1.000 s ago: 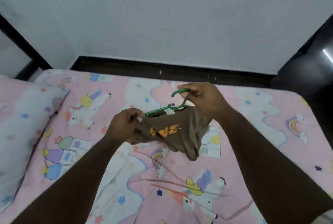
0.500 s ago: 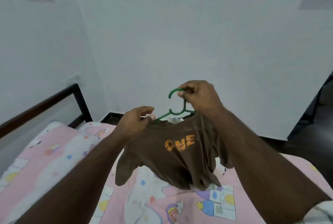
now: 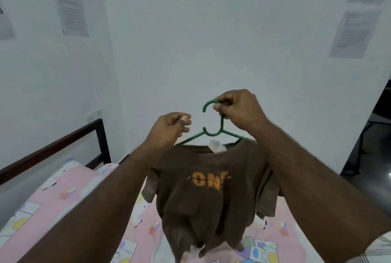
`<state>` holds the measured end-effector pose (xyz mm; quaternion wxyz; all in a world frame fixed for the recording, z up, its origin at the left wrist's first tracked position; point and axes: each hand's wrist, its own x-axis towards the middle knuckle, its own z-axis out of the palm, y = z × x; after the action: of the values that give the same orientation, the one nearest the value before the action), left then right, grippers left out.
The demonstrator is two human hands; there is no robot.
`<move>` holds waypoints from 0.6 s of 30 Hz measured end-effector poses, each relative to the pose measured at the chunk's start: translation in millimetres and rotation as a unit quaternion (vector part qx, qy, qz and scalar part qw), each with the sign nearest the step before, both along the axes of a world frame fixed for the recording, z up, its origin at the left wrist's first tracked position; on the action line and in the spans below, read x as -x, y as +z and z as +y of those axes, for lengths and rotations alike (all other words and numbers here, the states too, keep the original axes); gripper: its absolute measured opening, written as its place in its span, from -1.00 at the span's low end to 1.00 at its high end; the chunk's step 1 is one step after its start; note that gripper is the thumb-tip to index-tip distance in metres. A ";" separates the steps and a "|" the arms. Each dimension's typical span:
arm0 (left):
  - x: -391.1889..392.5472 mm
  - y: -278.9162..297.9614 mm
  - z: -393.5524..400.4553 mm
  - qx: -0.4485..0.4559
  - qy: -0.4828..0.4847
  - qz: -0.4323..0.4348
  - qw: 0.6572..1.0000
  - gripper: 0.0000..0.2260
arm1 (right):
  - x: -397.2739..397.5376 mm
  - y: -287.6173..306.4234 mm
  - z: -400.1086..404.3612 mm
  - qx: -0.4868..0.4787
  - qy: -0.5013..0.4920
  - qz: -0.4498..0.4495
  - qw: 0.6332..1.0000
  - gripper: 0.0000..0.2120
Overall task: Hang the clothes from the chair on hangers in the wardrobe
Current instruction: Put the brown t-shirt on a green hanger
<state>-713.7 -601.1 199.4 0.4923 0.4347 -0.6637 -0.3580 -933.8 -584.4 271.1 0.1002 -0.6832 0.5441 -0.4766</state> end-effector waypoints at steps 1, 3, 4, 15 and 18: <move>-1.3 4.8 2.9 -0.006 -0.012 0.004 1.000 -0.82 | -2.8 1.4 4.3 0.000 0.001 -0.006 1.000 -0.95; -4.9 12.6 7.1 0.003 -0.028 -0.016 0.999 -0.83 | -7.5 6.4 11.4 0.017 -0.007 -0.054 0.998 -0.94; -7.1 16.3 10.1 0.007 -0.037 -0.033 0.999 -0.83 | -10.0 9.4 14.7 0.018 -0.006 -0.066 0.998 -0.94; -26.0 39.5 44.2 0.015 -0.095 -0.104 0.990 -0.90 | -40.5 30.6 44.2 0.007 0.026 -0.061 0.998 -0.88; -27.7 44.3 47.6 0.043 -0.051 -0.141 0.988 -0.87 | -37.6 34.8 49.2 -0.012 0.071 -0.107 0.992 -0.82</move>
<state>-686.0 -553.5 243.7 0.3932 0.4243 -0.7628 -0.2889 -896.2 -535.3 306.0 0.1993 -0.6641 0.4858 -0.5322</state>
